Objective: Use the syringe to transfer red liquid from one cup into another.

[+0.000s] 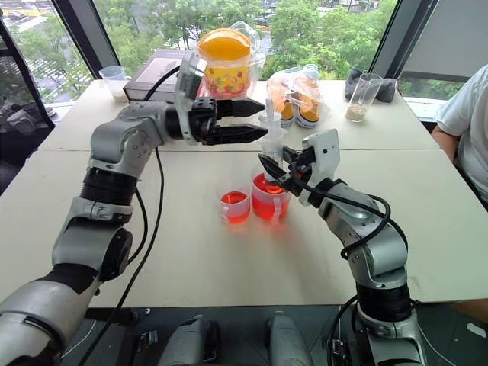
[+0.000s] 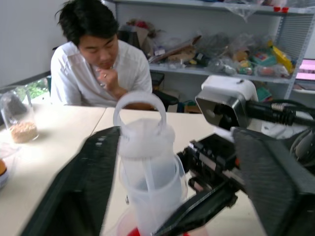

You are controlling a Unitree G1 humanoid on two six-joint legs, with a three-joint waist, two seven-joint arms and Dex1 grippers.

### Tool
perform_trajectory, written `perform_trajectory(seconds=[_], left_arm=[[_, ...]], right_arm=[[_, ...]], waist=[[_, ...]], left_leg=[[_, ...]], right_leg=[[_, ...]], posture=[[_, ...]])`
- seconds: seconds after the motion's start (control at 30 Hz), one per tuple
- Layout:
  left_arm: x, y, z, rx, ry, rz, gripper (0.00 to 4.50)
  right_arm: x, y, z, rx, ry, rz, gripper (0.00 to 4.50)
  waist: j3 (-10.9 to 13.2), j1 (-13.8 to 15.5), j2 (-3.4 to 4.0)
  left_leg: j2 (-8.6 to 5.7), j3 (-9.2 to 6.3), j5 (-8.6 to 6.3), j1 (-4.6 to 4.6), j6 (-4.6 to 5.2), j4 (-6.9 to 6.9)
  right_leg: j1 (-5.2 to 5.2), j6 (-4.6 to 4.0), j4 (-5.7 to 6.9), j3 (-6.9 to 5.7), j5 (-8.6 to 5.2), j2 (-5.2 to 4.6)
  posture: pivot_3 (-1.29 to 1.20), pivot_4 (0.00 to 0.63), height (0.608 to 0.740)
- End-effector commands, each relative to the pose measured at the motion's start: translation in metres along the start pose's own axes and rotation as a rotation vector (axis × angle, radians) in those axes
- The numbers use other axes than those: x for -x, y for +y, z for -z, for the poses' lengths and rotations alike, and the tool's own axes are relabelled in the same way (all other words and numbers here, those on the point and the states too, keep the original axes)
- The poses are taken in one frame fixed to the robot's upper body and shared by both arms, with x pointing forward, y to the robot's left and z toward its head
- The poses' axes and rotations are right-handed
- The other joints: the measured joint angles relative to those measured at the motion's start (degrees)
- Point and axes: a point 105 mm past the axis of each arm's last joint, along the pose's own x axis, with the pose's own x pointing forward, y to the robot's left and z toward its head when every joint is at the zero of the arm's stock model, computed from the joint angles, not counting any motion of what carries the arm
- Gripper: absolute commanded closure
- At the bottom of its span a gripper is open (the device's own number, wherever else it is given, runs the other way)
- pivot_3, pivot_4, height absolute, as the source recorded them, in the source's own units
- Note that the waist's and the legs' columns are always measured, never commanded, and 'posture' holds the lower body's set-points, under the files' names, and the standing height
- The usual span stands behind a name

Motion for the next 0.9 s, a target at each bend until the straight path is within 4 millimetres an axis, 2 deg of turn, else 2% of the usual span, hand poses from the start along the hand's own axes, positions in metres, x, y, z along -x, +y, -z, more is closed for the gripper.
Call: perform_trajectory(seconds=[0.03,0.2,0.23,0.33,0.43,0.5,0.57,0.67,0.77,0.9], left_arm=[[0.013,-0.002,-0.013,-0.032,-0.018,-0.022,0.54],[0.047,0.008,-0.017,-0.017,-0.009,-0.136,0.54],[0.054,0.011,-0.02,-0.016,-0.01,-0.166,0.54],[0.073,0.017,-0.026,-0.017,-0.017,-0.236,0.54],[0.084,0.018,-0.026,-0.015,-0.01,-0.272,0.54],[0.089,0.019,-0.025,-0.017,-0.004,-0.292,0.54],[0.092,0.018,-0.026,-0.018,-0.006,-0.302,0.54],[0.093,0.016,-0.029,-0.017,-0.017,-0.306,0.54],[0.087,0.012,-0.034,-0.007,-0.043,-0.287,0.54],[0.078,0.005,-0.035,0.001,-0.046,-0.238,0.54]], right_arm=[[0.003,0.002,-0.028,0.045,-0.085,-0.018,3.12],[0.0,0.001,-0.048,0.064,-0.134,-0.034,3.12],[-0.001,0.002,-0.058,0.062,-0.161,-0.052,3.12],[-0.006,0.011,-0.088,0.026,-0.243,-0.124,3.12],[-0.01,0.021,-0.104,-0.022,-0.285,-0.2,3.12],[-0.013,0.028,-0.107,-0.062,-0.297,-0.248,3.12],[-0.018,0.032,-0.099,-0.084,-0.278,-0.262,3.12],[-0.023,0.04,-0.076,-0.099,-0.228,-0.284,3.12],[-0.025,0.046,-0.045,-0.083,-0.159,-0.288,3.12],[-0.024,0.049,-0.021,-0.081,-0.117,-0.283,3.12]], waist=[[0.0,0.1,0.0],[0.0,-0.1,0.0],[0.0,0.0,0.0],[0.0,-0.1,0.0],[0.0,0.0,0.0],[0.0,0.1,0.0],[0.0,0.2,0.0],[0.0,0.2,-0.01],[0.0,0.1,-0.01],[0.0,0.1,-0.01]], left_leg=[[0.0,0.0,0.0,-0.01,0.0,0.0],[0.02,0.02,0.0,-0.01,0.0,0.0],[0.02,0.02,0.0,0.0,0.0,0.0],[0.03,0.04,0.0,0.0,0.0,0.01],[0.05,0.02,0.0,0.0,0.0,0.0],[0.06,0.02,0.0,-0.01,0.0,-0.01],[0.06,0.04,0.0,-0.02,0.0,-0.01],[0.04,0.05,0.0,-0.05,0.0,0.01],[0.03,0.06,0.0,-0.06,0.0,0.01],[0.03,0.06,0.0,-0.05,0.0,0.01]], right_leg=[[0.0,0.0,-0.01,-0.01,0.0,0.0],[-0.02,0.0,0.0,0.0,0.0,0.0],[-0.02,0.0,0.01,0.0,0.0,0.0],[-0.03,0.0,0.03,0.01,0.0,0.0],[-0.02,0.0,0.04,-0.03,0.0,0.0],[-0.01,0.0,0.03,-0.06,0.0,-0.01],[-0.01,0.0,0.02,-0.06,0.0,-0.02],[0.0,0.01,0.0,-0.07,0.0,-0.06],[0.0,0.01,-0.01,-0.07,0.0,-0.08],[-0.01,0.01,0.01,-0.06,0.0,-0.06]], posture=[[0.0,0.15,0.74],[0.0,0.15,0.74],[0.0,0.15,0.74],[0.0,0.15,0.74],[0.0,0.15,0.74],[0.0,0.15,0.74],[0.0,0.15,0.74],[0.0,0.15,0.74],[0.0,0.15,0.74],[0.0,0.15,0.74]])
